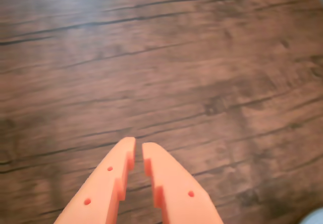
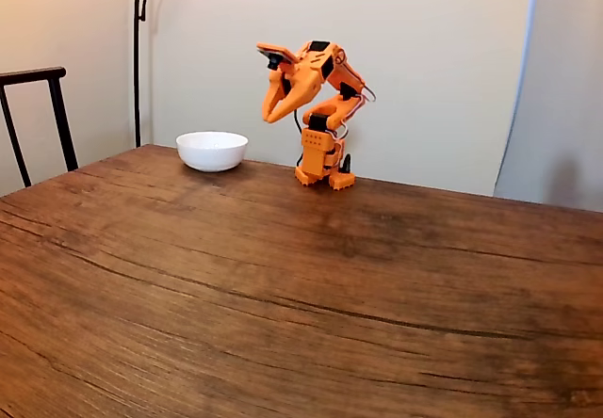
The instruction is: Grasp the cube and drop it in the bowl
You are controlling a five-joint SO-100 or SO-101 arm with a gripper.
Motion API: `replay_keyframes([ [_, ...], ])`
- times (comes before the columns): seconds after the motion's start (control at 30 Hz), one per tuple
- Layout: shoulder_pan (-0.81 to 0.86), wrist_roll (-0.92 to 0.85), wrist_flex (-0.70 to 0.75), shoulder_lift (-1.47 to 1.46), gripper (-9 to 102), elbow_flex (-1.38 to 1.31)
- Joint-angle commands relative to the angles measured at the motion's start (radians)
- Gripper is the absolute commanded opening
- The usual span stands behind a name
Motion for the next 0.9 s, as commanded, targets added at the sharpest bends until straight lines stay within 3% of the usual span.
replay_keyframes([
  [0.0,-0.064,0.012,0.000,0.012,-1,-0.032],
  [0.17,-0.141,0.015,0.002,0.075,-1,0.014],
  [0.43,-0.186,0.015,0.003,0.420,-1,0.249],
  [0.87,-0.222,0.034,-0.012,0.414,-1,0.436],
])
